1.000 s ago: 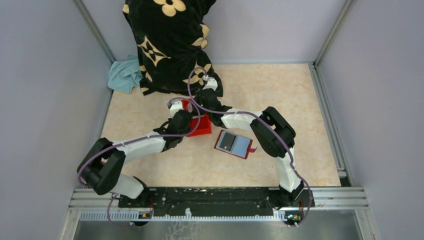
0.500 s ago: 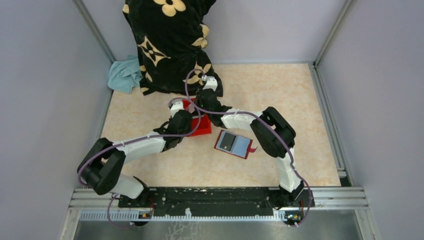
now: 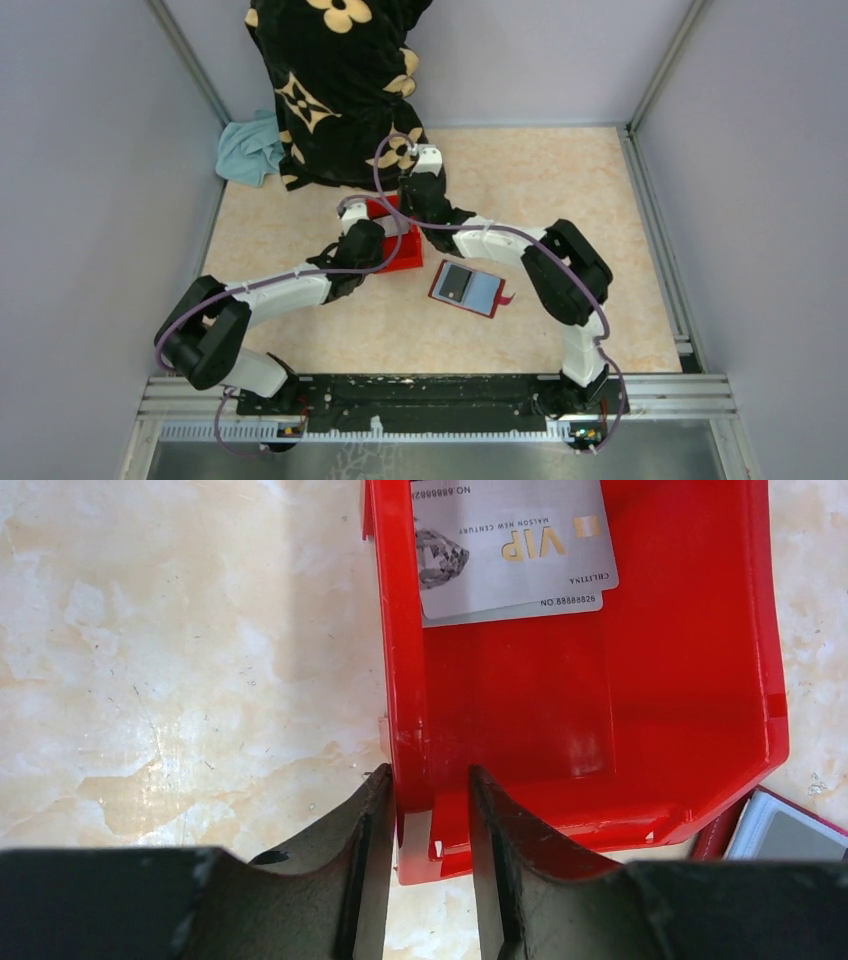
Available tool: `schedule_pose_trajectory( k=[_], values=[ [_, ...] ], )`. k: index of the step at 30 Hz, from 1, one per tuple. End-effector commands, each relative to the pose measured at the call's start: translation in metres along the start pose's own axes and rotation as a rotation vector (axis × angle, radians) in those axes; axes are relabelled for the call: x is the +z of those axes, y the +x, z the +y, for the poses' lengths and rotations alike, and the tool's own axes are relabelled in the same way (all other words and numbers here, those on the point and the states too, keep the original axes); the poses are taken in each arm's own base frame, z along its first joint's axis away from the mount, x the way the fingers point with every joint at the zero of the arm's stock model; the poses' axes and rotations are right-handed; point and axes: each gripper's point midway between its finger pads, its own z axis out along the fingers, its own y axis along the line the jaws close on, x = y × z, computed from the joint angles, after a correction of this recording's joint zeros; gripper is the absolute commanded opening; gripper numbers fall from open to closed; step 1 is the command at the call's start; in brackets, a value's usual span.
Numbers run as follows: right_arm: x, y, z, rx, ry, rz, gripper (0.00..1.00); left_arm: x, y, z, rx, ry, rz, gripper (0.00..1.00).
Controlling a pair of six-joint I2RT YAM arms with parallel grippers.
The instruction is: Take the credit cards out of the card holder
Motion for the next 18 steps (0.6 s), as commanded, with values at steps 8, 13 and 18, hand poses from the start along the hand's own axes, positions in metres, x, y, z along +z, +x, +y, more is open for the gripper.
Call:
schedule_pose_trajectory(
  k=[8, 13, 18],
  values=[
    [-0.109, -0.070, -0.047, 0.194, -0.048, -0.197, 0.19, -0.025, -0.033, 0.008, -0.087, 0.015, -0.142, 0.66],
    [-0.146, -0.025, -0.093, 0.187, -0.067, -0.131, 0.00, -0.044, -0.050, 0.007, -0.117, 0.079, -0.224, 0.67],
    [-0.181, 0.048, -0.094, 0.060, -0.062, 0.036, 0.00, -0.060, -0.058, -0.013, -0.080, 0.216, -0.265, 0.52]
  ],
)
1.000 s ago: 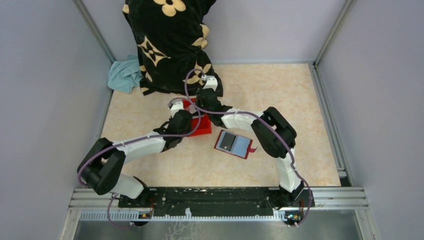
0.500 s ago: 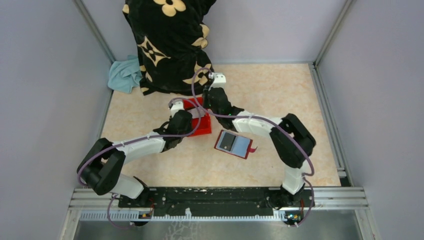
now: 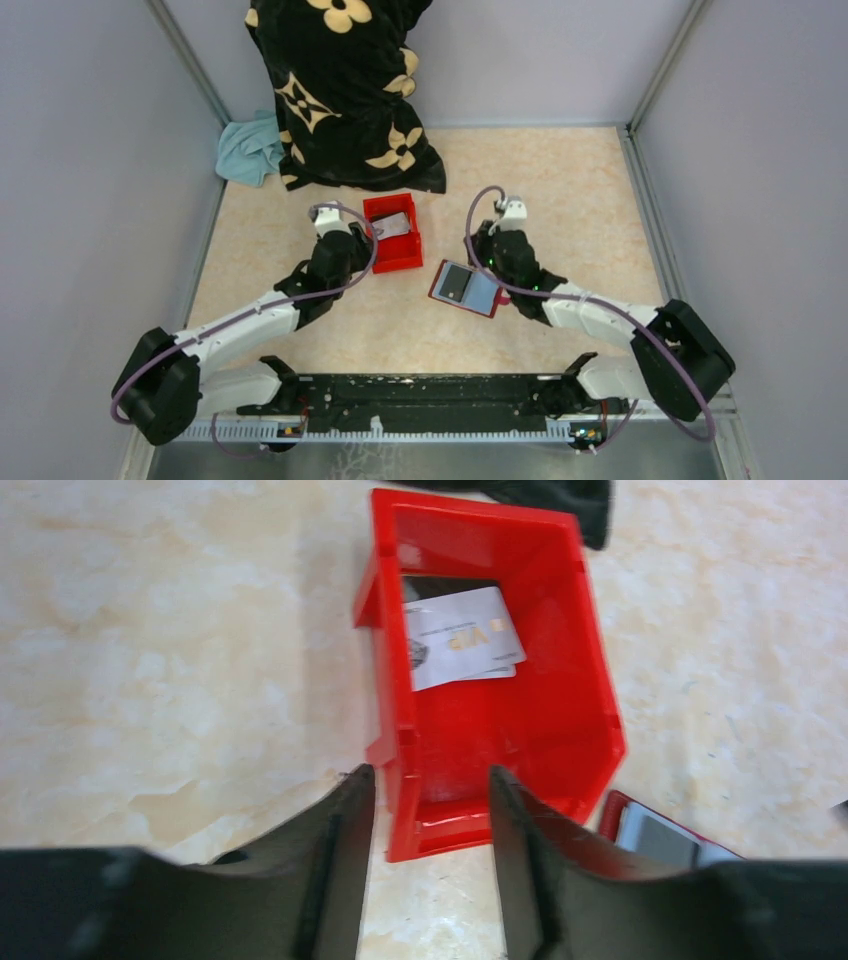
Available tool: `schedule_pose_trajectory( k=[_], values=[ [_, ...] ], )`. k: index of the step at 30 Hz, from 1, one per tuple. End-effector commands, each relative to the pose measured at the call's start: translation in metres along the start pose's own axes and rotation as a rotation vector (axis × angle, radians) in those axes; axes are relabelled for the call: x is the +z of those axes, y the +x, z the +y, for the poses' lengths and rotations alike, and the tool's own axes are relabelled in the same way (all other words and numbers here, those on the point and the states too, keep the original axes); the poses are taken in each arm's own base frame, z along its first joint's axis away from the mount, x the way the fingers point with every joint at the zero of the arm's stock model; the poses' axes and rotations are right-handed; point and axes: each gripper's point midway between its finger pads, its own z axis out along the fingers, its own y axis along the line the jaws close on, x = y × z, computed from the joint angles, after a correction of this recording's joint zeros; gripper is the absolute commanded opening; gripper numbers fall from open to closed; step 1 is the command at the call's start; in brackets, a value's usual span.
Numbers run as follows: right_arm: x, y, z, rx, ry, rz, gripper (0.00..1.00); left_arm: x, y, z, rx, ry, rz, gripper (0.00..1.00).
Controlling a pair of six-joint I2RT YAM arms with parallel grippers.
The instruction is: Take the credit cards out of the card holder
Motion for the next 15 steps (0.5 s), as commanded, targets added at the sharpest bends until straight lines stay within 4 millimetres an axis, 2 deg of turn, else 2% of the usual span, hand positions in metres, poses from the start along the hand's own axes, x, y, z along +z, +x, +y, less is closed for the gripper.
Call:
schedule_pose_trajectory(
  k=[1, 4, 8, 11, 15],
  values=[
    [-0.040, 0.054, 0.009, -0.110, -0.059, 0.117, 0.00, -0.011, -0.010, -0.031, 0.030, 0.174, -0.045, 0.47],
    [-0.062, 0.089, -0.008, -0.109, -0.042, 0.198, 0.00, -0.019, -0.002, -0.066, 0.091, 0.340, -0.027, 0.41],
    [-0.088, 0.123, -0.029, -0.054, -0.044, 0.280, 0.00, -0.023, 0.016, -0.107, 0.187, 0.450, 0.035, 0.37],
    [-0.098, 0.136, -0.043, -0.028, -0.014, 0.307, 0.00, -0.019, 0.033, -0.132, 0.223, 0.522, 0.125, 0.35],
    [-0.101, 0.151, -0.064, -0.020, 0.061, 0.326, 0.00, -0.019, 0.052, -0.163, 0.212, 0.638, 0.237, 0.35]
  ],
)
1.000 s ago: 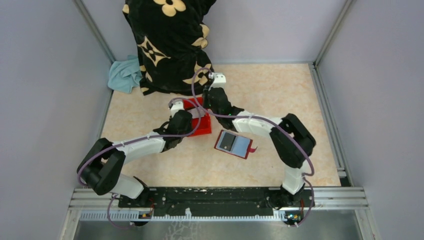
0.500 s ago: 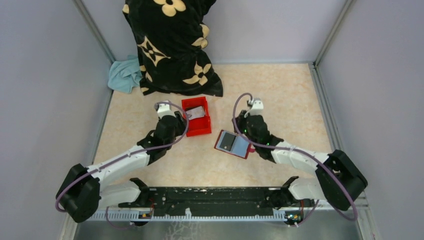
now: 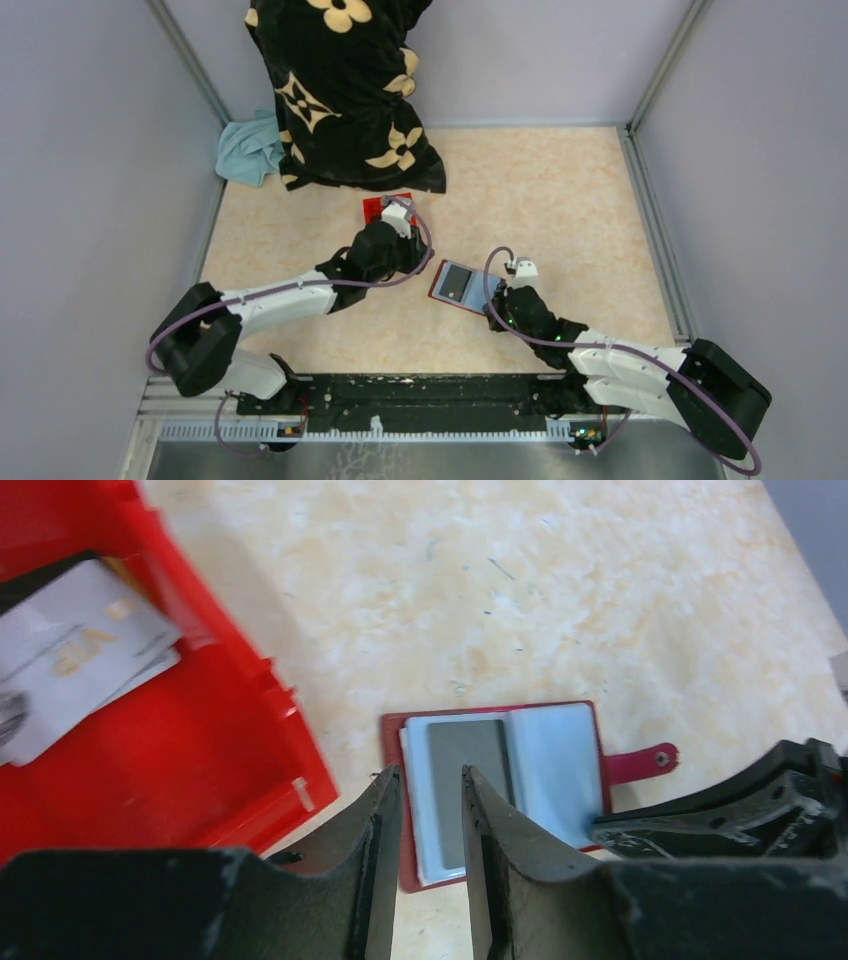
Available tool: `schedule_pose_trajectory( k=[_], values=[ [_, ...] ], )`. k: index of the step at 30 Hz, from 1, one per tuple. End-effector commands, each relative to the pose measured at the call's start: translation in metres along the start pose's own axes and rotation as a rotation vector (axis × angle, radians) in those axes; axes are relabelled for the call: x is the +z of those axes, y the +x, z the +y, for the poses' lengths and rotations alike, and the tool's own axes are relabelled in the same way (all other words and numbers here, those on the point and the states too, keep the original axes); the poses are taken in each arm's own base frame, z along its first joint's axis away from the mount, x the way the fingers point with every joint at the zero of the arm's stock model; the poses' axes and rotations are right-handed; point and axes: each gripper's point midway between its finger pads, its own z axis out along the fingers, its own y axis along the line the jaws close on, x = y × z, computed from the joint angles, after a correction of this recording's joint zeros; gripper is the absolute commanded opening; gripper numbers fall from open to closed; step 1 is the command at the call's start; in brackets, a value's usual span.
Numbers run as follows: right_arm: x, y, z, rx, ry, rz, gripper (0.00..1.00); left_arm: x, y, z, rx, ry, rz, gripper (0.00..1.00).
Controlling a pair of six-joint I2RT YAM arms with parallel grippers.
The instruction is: Take the credit cards out of the card holder
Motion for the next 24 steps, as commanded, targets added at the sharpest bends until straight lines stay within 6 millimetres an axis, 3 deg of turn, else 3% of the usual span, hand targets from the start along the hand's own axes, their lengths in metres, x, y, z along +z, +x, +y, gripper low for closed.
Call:
schedule_pose_trajectory(
  k=[1, 3, 7, 11, 14, 19, 24],
  values=[
    [0.002, 0.005, -0.008, 0.058, 0.039, -0.001, 0.00, 0.013, -0.002, -0.047, 0.010, 0.208, 0.068, 0.35],
    [0.005, 0.012, -0.011, 0.081, 0.041, 0.020, 0.00, 0.021, -0.005, -0.058, 0.016, 0.244, 0.098, 0.35],
    [0.011, 0.014, -0.027, 0.157, 0.066, 0.049, 0.00, 0.037, 0.015, -0.066, 0.042, 0.297, 0.170, 0.36],
    [0.017, -0.001, -0.031, 0.173, 0.071, 0.026, 0.00, 0.043, 0.046, -0.070, 0.041, 0.366, 0.239, 0.37],
    [0.021, -0.021, -0.029, 0.143, 0.085, 0.004, 0.00, 0.047, 0.065, -0.060, 0.033, 0.344, 0.254, 0.37],
    [0.010, -0.047, -0.007, 0.044, 0.006, -0.060, 0.00, 0.046, 0.060, -0.048, 0.044, 0.280, 0.224, 0.37],
    [-0.003, -0.036, 0.006, -0.026, 0.036, -0.069, 0.00, 0.046, 0.059, -0.048, 0.038, 0.276, 0.234, 0.37]
  ],
)
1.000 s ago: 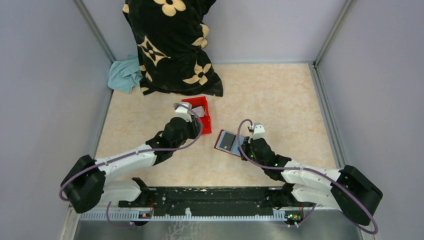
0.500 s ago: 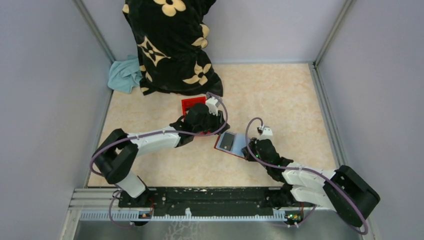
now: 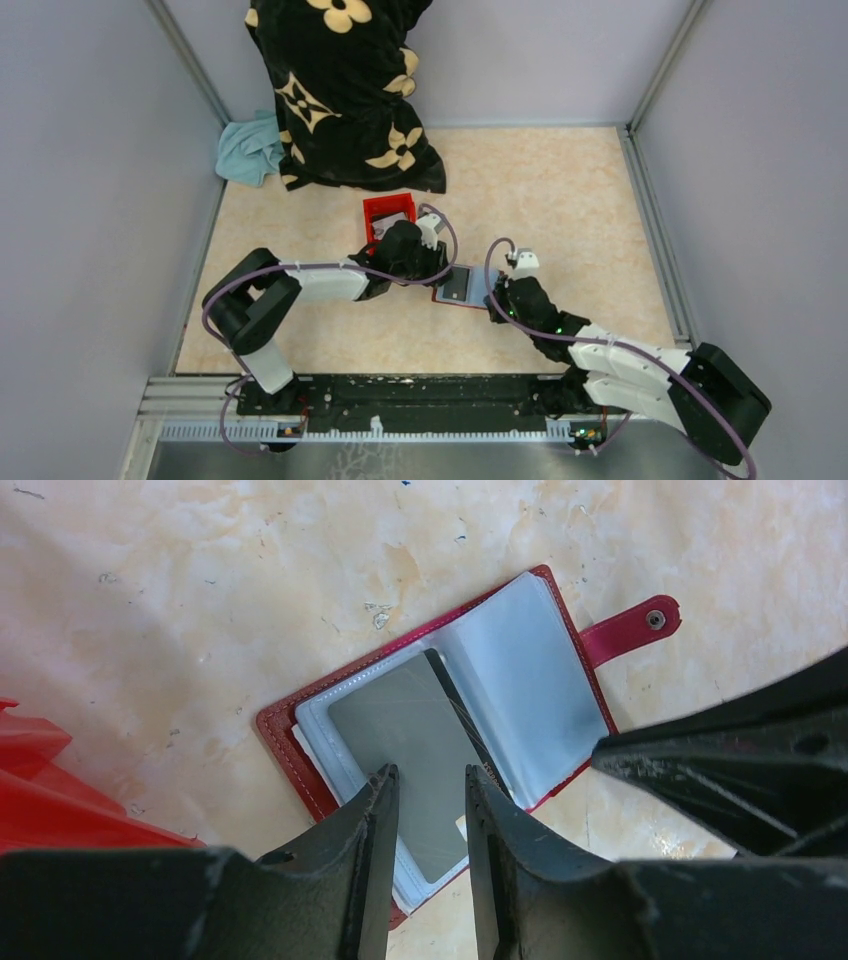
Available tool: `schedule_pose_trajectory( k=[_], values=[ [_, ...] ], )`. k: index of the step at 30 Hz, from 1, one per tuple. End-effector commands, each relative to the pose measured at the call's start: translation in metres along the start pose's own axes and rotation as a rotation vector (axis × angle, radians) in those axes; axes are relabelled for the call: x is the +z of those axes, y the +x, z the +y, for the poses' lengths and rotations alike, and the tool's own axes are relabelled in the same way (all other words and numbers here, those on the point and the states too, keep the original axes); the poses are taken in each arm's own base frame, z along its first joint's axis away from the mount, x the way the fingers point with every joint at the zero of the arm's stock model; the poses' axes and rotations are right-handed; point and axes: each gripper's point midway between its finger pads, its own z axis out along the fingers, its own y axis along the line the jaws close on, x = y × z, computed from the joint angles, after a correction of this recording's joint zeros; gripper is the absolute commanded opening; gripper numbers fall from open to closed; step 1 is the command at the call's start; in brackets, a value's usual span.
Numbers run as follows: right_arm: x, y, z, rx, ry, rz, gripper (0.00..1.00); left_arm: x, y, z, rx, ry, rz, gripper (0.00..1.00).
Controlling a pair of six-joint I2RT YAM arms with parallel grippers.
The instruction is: Take the credit cards out of the card holder
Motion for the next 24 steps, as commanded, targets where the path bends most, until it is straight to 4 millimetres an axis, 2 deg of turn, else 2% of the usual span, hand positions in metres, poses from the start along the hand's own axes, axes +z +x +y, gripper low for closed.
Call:
schedule_pose_trajectory(
  k=[1, 4, 7, 12, 17, 24],
  values=[
    [-0.010, -0.005, 0.022, -0.051, -0.025, -0.034, 0.00, -0.003, -0.019, -0.008, 0.016, 0.016, -0.055, 0.38],
    [-0.014, 0.010, 0.033, -0.042, -0.080, -0.023, 0.00, 0.002, -0.014, -0.001, 0.003, -0.017, -0.028, 0.37],
    [-0.013, 0.032, 0.022, -0.035, -0.050, 0.040, 0.00, 0.004, -0.011, 0.002, 0.000, -0.029, -0.016, 0.37],
    [-0.012, 0.049, 0.003, 0.038, 0.016, 0.063, 0.00, 0.006, -0.009, 0.005, -0.004, -0.041, -0.005, 0.38],
    [-0.004, 0.044, -0.002, 0.103, 0.032, 0.066, 0.00, 0.006, -0.009, 0.007, -0.012, -0.045, 0.000, 0.39],
    [0.000, 0.017, 0.006, 0.079, 0.009, 0.028, 0.00, 0.006, -0.008, 0.010, -0.020, -0.057, 0.009, 0.38]
  ],
)
